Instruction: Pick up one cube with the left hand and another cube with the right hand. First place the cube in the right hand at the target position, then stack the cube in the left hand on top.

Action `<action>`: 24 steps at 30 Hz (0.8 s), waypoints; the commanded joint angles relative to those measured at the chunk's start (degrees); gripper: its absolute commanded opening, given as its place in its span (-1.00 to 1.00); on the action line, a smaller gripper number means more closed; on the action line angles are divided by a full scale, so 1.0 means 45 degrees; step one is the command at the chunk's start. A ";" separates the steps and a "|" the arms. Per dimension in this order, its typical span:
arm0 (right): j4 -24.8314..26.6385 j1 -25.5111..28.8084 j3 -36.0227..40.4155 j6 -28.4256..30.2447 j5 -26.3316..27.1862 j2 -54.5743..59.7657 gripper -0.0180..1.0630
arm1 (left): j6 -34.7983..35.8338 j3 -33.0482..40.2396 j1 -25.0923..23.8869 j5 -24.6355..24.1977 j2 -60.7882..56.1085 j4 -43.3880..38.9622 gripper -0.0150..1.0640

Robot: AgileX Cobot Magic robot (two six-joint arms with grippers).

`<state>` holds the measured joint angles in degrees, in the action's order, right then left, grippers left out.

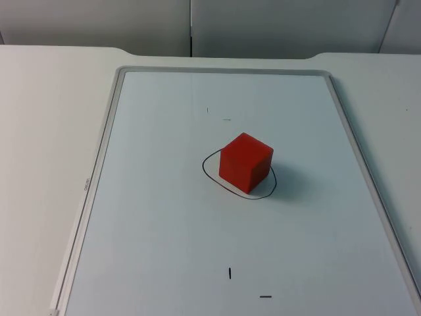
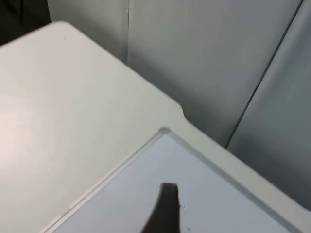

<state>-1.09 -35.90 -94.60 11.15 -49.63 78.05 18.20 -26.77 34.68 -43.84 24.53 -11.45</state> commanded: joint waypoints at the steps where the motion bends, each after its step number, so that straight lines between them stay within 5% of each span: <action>1: 0.0242 0.0017 -0.0050 0.0325 -0.0315 -0.0923 0.42 | 0.0053 0.0035 0.0075 0.0209 -0.0084 -0.0016 -0.62; 10: 0.0674 0.0017 -0.0016 0.0648 -0.2080 -0.3335 0.42 | 0.0053 0.0035 0.0075 0.0209 -0.0084 -0.0016 -0.62; 13: 0.1552 0.0017 0.1801 0.1170 -0.1147 -0.4926 0.42 | 0.0053 0.0035 0.0075 0.0232 -0.0084 -0.0018 -0.62; 24: 0.1634 0.0017 0.8444 0.0404 0.2032 -0.9041 0.42 | 0.0002 0.0035 0.0075 0.0230 -0.0084 -0.0018 -0.62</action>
<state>5.81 -35.90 -57.84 13.40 -42.64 38.31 18.20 -26.77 34.68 -43.84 24.53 -11.45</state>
